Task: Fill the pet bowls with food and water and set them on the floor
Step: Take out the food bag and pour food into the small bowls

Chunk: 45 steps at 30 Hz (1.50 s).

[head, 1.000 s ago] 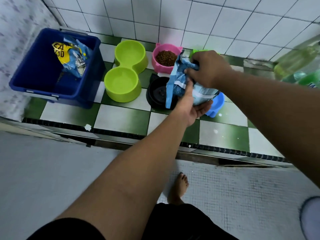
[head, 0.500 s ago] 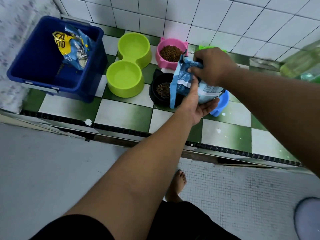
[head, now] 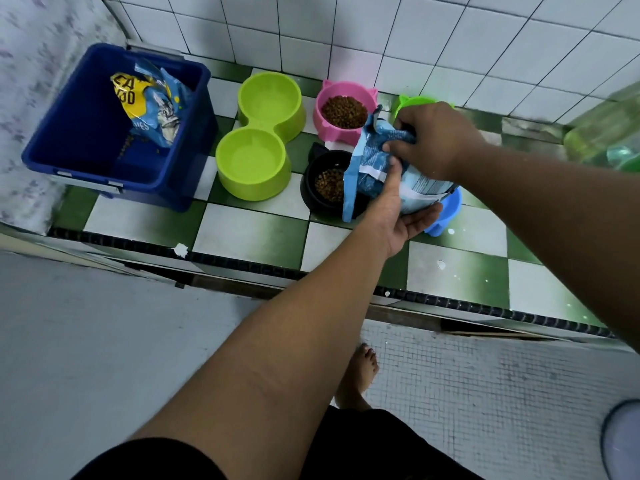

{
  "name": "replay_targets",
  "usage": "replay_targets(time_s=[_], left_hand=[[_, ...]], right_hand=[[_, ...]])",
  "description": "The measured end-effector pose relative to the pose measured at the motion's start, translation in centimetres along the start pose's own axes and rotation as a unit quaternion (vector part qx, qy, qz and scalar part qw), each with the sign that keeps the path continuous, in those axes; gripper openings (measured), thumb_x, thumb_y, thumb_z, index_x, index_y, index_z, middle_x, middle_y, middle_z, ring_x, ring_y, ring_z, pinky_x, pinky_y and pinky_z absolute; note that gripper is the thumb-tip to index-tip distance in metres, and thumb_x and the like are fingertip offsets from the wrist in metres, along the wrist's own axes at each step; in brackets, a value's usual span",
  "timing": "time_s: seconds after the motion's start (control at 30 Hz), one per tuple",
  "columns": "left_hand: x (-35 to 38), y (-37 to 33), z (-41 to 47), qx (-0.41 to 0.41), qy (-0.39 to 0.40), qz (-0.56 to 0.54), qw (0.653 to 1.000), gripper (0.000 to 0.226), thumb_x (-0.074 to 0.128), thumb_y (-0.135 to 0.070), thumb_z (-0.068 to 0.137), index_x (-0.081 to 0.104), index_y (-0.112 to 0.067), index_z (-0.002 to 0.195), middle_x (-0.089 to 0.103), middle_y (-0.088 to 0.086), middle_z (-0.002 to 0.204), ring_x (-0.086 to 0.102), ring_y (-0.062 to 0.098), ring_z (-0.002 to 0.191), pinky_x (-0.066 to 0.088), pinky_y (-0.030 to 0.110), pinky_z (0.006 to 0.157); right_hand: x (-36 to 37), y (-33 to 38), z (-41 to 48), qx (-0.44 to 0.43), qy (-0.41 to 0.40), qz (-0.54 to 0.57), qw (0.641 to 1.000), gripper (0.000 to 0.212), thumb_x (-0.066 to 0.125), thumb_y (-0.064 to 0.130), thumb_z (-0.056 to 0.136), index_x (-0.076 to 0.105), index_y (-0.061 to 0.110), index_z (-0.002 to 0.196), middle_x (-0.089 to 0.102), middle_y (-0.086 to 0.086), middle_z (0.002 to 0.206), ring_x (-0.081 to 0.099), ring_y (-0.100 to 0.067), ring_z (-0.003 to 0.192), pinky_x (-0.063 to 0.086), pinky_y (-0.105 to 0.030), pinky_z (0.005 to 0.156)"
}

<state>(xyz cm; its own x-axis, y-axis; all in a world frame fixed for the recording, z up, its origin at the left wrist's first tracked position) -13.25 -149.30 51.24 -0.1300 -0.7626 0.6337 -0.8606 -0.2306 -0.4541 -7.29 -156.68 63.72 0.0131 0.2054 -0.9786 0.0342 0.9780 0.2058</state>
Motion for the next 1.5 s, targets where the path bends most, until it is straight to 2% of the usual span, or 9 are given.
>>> replay_targets(time_s=[0.27, 0.47, 0.57, 0.73, 1.1, 1.2, 1.3, 1.4, 1.5], left_hand=[[0.2, 0.1, -0.5, 0.001, 0.0, 0.022, 1.0, 0.086, 0.057, -0.082, 0.08, 0.069, -0.005, 0.115, 0.077, 0.017, 0.092, 0.076, 0.023, 0.075, 0.064, 0.031, 0.068], [0.9, -0.5, -0.9, 0.018, -0.014, 0.071, 0.997, 0.089, 0.05, -0.084, 0.082, 0.069, -0.007, 0.121, 0.077, 0.014, 0.091, 0.074, 0.02, 0.072, 0.062, 0.029, 0.065], [1.1, -0.8, -1.0, 0.029, -0.028, 0.092, 0.995, 0.082, 0.05, -0.083, 0.083, 0.07, -0.011, 0.118, 0.078, 0.011, 0.094, 0.075, 0.02, 0.077, 0.062, 0.029, 0.07], [1.3, -0.9, -1.5, 0.044, -0.051, 0.106, 0.992, 0.065, 0.06, -0.076, 0.083, 0.069, -0.016, 0.106, 0.08, 0.007, 0.09, 0.077, 0.022, 0.082, 0.062, 0.031, 0.07], [5.4, 0.4, -1.6, 0.072, -0.028, 0.127, 0.989, 0.065, 0.066, -0.069, 0.085, 0.066, -0.014, 0.12, 0.079, 0.011, 0.101, 0.077, 0.024, 0.084, 0.062, 0.031, 0.072], [7.2, 1.9, -1.2, 0.065, -0.009, 0.126, 0.99, 0.063, 0.065, -0.067, 0.087, 0.065, -0.013, 0.12, 0.078, 0.011, 0.097, 0.075, 0.023, 0.079, 0.062, 0.03, 0.069], [8.9, 4.0, -0.8, 0.038, 0.011, 0.122, 0.992, 0.055, 0.063, -0.066, 0.089, 0.067, -0.015, 0.107, 0.076, 0.011, 0.086, 0.073, 0.023, 0.076, 0.061, 0.031, 0.069], [10.1, 6.3, -0.4, 0.002, 0.023, 0.103, 0.994, 0.055, 0.062, -0.067, 0.089, 0.067, -0.014, 0.103, 0.074, 0.011, 0.084, 0.071, 0.024, 0.076, 0.06, 0.03, 0.067], [10.8, 8.3, 0.2, -0.033, 0.028, 0.06, 0.997, 0.061, 0.063, -0.064, 0.09, 0.065, -0.008, 0.117, 0.072, 0.015, 0.095, 0.069, 0.025, 0.08, 0.06, 0.031, 0.069]], right_hand=[[-0.1, -0.8, -0.8, 0.001, -0.007, 0.031, 0.999, 0.024, 0.067, 0.039, 0.09, 0.05, 0.022, 0.086, 0.051, -0.002, 0.078, 0.046, -0.027, 0.077, 0.031, -0.032, 0.068], [-0.9, -1.9, -1.9, 0.03, -0.048, 0.07, 0.996, 0.026, 0.066, 0.038, 0.089, 0.055, 0.014, 0.088, 0.049, -0.001, 0.073, 0.046, -0.027, 0.074, 0.029, -0.03, 0.065], [-1.4, -2.4, -2.4, 0.051, -0.062, 0.096, 0.992, 0.025, 0.065, 0.038, 0.087, 0.054, 0.015, 0.085, 0.045, 0.004, 0.064, 0.047, -0.027, 0.071, 0.03, -0.03, 0.064], [-2.3, -2.5, -3.4, 0.058, -0.084, 0.135, 0.986, 0.025, 0.062, 0.037, 0.081, 0.052, 0.014, 0.08, 0.05, -0.002, 0.066, 0.047, -0.028, 0.068, 0.035, -0.033, 0.06], [-5.9, -5.6, -6.4, 0.076, -0.131, 0.163, 0.975, 0.028, 0.062, 0.041, 0.069, 0.052, 0.017, 0.078, 0.054, 0.005, 0.063, 0.046, -0.019, 0.062, 0.034, -0.023, 0.053], [-6.6, -7.3, -7.6, 0.092, -0.128, 0.151, 0.976, 0.027, 0.065, 0.039, 0.07, 0.054, 0.016, 0.079, 0.055, 0.004, 0.064, 0.048, -0.021, 0.064, 0.035, -0.022, 0.053], [-6.7, -9.0, -8.8, 0.11, -0.107, 0.123, 0.98, 0.024, 0.066, 0.036, 0.074, 0.056, 0.015, 0.08, 0.057, 0.002, 0.066, 0.05, -0.023, 0.066, 0.034, -0.021, 0.053], [-6.3, -10.4, -9.7, 0.119, -0.079, 0.097, 0.985, 0.022, 0.065, 0.034, 0.074, 0.057, 0.014, 0.08, 0.057, -0.001, 0.067, 0.053, -0.027, 0.068, 0.036, -0.026, 0.055], [-5.4, -11.3, -10.0, 0.122, -0.041, 0.054, 0.99, 0.021, 0.061, 0.036, 0.075, 0.056, 0.017, 0.082, 0.057, -0.004, 0.072, 0.054, -0.029, 0.073, 0.039, -0.031, 0.062]])
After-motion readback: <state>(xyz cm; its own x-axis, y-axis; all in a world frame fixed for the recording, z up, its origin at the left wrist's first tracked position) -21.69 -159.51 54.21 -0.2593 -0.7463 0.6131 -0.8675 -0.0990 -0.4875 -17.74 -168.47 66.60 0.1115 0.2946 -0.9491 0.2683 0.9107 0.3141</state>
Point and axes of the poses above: each hand's wrist, its own z-axis towards the middle knuckle, its own x-axis out of the palm, y = z × x, the point moved 5 cm from there along z, towards the middle knuckle
